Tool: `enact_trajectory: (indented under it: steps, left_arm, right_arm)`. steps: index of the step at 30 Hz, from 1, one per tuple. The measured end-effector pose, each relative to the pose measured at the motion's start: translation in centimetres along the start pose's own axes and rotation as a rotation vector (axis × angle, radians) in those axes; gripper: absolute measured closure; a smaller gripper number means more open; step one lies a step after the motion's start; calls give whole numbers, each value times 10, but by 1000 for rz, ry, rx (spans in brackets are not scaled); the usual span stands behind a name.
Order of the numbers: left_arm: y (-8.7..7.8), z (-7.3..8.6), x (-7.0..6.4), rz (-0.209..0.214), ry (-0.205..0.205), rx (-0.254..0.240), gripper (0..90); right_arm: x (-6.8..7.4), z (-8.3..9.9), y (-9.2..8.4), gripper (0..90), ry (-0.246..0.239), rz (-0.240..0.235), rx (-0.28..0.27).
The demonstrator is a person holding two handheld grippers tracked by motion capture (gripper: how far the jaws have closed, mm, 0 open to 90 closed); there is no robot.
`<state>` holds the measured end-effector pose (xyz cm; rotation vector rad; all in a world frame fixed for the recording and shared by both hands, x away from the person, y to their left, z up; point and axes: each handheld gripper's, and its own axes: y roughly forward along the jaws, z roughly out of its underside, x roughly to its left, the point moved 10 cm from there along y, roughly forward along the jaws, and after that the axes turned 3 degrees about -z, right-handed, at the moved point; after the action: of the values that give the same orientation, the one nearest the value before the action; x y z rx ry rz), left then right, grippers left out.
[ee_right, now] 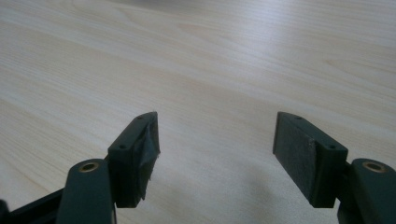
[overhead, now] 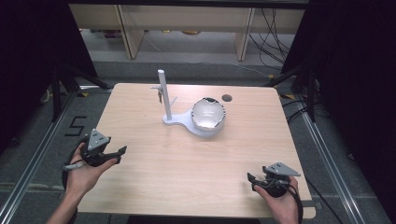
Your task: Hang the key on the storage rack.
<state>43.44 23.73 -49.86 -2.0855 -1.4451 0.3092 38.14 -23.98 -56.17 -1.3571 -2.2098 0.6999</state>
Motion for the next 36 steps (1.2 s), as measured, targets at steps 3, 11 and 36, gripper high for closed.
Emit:
enact_trajectory:
  steps: [3,11,36]
  left_arm:
    - [0,14,5,-22,-26,-7,307]
    - [4,41,8,-36,-82,-4,306]
    - [19,82,4,-77,-102,-91,303]
  right_arm:
    - [0,0,-1,322,12,2,0]
    - [0,0,0,314,10,1,-3]
    - [-3,0,1,313,-28,2,-5]
